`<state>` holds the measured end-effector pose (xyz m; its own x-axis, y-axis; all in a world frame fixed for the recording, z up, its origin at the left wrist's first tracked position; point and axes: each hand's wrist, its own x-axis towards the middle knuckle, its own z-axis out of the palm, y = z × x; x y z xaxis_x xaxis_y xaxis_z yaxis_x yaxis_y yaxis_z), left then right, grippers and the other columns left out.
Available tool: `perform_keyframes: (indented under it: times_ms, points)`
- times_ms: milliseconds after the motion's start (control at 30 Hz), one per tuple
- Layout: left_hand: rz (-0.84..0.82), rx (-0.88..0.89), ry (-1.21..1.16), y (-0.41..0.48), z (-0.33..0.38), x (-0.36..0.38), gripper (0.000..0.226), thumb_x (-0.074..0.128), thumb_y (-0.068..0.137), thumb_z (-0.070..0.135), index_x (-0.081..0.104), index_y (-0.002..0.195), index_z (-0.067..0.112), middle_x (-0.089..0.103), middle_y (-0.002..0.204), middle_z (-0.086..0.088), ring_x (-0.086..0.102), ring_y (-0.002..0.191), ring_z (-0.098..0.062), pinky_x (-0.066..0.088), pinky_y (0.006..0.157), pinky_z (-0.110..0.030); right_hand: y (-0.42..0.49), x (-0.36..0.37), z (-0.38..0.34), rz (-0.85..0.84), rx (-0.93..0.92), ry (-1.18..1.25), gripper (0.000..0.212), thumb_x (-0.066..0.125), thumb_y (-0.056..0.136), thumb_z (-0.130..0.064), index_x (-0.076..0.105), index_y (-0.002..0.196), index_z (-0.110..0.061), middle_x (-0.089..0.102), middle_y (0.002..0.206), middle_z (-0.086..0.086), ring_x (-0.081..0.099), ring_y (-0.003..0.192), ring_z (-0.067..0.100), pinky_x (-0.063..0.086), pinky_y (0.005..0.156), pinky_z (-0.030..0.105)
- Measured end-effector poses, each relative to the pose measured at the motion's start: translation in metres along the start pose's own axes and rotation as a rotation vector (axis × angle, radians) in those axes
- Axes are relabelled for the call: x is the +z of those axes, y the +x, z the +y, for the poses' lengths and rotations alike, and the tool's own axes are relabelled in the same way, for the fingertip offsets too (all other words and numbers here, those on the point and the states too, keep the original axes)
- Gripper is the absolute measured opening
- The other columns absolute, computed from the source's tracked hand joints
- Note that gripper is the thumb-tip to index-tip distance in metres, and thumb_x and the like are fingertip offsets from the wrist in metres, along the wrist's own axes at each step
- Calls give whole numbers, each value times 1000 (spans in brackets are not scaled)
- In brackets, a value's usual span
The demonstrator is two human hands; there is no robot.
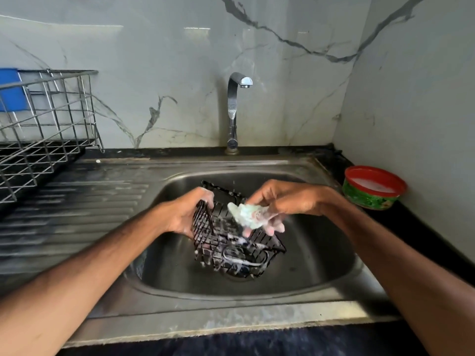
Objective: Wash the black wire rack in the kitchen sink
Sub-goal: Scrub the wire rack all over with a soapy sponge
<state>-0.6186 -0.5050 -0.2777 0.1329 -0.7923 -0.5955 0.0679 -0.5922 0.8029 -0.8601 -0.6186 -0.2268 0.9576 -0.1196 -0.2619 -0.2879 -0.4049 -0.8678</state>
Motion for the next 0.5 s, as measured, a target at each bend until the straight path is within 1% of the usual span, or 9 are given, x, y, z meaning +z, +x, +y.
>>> perform_keyframes:
  times_ms: [67,100,167,200,233,300,400,433,500]
  points:
    - [34,75,52,-1,-2,5,73,68,52,21,52,121,4,47,149,-23,51,129,-49,44,100,-72,0,-12,15,207,77,4,26,58,94,6,66,118,2,75,102,19,69,70,19,58,54,26]
    - [41,121,77,0,-3,5,69,69,50,20,56,116,5,37,157,-21,42,136,-54,37,104,-75,0,-17,25,350,106,-79,25,61,92,5,68,116,1,76,99,18,70,70,19,60,56,30]
    - [59,192,112,-4,-1,12,38,67,58,21,60,92,5,33,160,-9,32,142,-53,28,112,-73,2,-23,40,579,152,-230,28,63,87,9,69,113,1,74,97,19,73,73,25,61,58,36]
    - [73,216,122,-8,-1,17,24,65,64,21,59,83,8,36,155,-3,33,142,-48,28,113,-70,3,-23,45,637,166,-203,30,62,85,12,66,114,2,71,101,22,74,75,31,61,56,36]
    - [87,229,126,-11,0,22,19,64,67,22,57,79,9,38,148,0,37,136,-42,30,110,-67,4,-23,49,672,169,-130,32,61,84,15,63,113,2,67,105,24,74,75,36,60,52,36]
    - [123,235,136,-16,0,29,28,62,67,27,55,87,9,40,145,-1,45,121,-34,36,106,-62,6,-20,51,716,136,2,31,58,82,21,60,105,1,62,104,27,72,62,33,56,43,30]
    - [184,250,152,-10,-3,25,53,63,65,48,57,107,16,47,150,-11,53,126,-44,43,104,-69,10,-19,50,794,55,129,27,56,80,26,61,88,1,62,93,33,64,50,24,49,38,25]
    - [196,264,144,2,-7,16,65,66,61,57,56,116,23,51,148,-13,59,123,-44,47,100,-69,11,-19,48,821,34,155,26,58,80,26,64,88,2,64,91,33,65,51,24,53,41,27]
    - [237,248,116,5,-6,11,77,67,57,73,56,123,35,56,143,-16,64,117,-41,51,96,-67,13,-19,43,868,-6,126,27,67,79,22,70,94,0,71,97,26,73,67,28,62,58,38]
